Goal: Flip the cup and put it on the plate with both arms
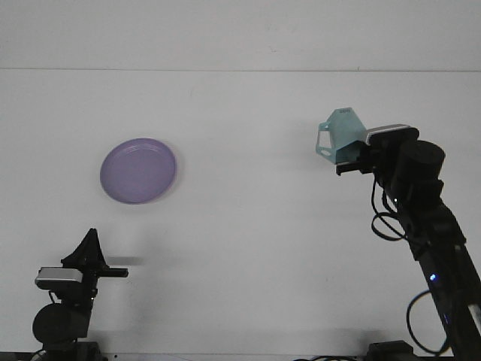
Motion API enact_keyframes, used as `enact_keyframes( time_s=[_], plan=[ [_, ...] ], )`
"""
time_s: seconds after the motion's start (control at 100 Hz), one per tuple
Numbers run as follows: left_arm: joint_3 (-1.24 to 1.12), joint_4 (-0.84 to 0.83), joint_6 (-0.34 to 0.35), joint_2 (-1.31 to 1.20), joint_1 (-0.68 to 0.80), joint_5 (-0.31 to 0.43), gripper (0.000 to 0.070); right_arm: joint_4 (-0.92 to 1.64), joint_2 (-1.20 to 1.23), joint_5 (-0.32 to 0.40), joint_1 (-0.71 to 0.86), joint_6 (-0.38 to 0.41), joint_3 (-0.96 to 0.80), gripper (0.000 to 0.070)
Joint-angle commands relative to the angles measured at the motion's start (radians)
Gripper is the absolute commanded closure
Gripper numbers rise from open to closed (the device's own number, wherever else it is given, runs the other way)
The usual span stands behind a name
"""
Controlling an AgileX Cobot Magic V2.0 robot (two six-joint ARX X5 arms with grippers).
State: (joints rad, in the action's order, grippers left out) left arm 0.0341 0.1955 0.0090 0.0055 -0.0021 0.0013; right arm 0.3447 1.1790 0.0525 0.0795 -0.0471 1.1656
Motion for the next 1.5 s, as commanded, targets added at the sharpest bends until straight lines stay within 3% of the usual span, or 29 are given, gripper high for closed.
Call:
enact_keyframes(
  time_s=[0.0,0.39,0.69,1.099,1.279,1.489],
  plan=[
    [-0.018,0.014,-0.003,-0.001,0.002,-0.002,0.0685,0.076,-0.019,0.001,0.031,0.055,0.035,0.07],
    [-0.018,0.014,-0.029,-0.001,0.002,-0.002,0.0685,0.601,0.045,0.012,0.239,0.099,0.275,0.07],
    [-0.018,0.014,-0.029,-0.001,0.002,-0.002,0.0685,0.83,0.266,0.143,0.336,0.103,0.331,0.07],
    [-0.018,0.014,-0.029,-0.001,0.002,-0.002,0.0685,0.866,0.55,0.129,0.491,0.092,0.348,0.07],
    [-0.018,0.014,-0.028,-0.001,0.002,-0.002,0.0685,0.887,0.608,0.051,0.529,0.082,0.372,0.07],
    [-0.018,0.015,-0.028,-0.001,0.002,-0.002,0.0684,0.886,0.616,0.053,0.536,0.064,0.373,0.069]
  ],
)
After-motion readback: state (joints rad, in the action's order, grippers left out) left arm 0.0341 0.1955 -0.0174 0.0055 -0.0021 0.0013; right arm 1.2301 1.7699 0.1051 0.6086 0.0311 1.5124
